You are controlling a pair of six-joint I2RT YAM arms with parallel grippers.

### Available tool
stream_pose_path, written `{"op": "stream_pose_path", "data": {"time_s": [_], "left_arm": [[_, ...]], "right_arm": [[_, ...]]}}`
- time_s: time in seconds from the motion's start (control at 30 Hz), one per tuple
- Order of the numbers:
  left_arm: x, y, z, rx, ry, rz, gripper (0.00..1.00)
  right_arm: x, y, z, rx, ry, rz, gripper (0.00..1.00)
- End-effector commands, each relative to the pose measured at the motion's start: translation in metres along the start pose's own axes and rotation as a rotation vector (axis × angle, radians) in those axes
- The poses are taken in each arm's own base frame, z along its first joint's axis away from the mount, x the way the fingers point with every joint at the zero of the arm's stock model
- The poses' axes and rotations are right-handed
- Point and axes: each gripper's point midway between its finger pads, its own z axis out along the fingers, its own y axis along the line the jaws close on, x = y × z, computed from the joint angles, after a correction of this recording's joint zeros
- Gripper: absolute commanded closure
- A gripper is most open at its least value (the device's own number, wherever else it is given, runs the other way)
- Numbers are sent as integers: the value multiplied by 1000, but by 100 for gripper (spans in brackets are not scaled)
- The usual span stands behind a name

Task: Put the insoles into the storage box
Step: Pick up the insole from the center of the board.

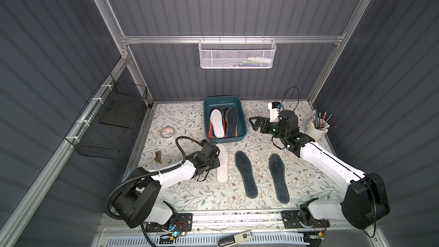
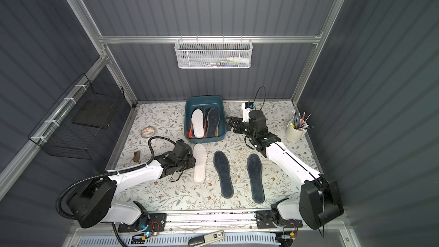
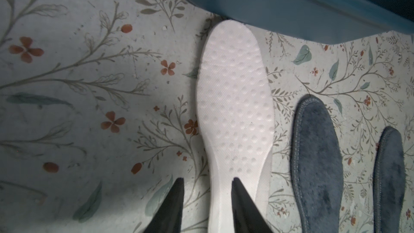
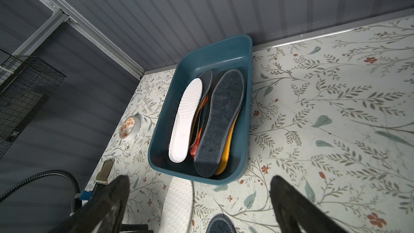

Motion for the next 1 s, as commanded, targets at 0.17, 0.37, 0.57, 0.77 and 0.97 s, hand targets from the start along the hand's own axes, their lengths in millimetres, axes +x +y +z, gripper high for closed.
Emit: {"op": "stream_pose_path", "data": {"time_s": [0.17, 0.37, 0.57, 0.77, 0.97], "left_arm": [[1, -5, 18, -31, 33, 8, 69], [6, -2, 25, -50, 56, 10, 84], [8, 6, 18, -81, 54, 10, 100], [1, 11, -6, -61, -13, -5, 100], [-10, 12, -31, -28, -87, 9, 100]], "right_arm": [[3, -3, 0, -11, 15, 21, 1], [3, -6, 1, -7, 14, 31, 1], [3, -6, 7, -21, 26, 44, 1], [2, -4, 12, -34, 30, 58, 1], [2, -1, 17, -55, 45, 66, 1]]}}
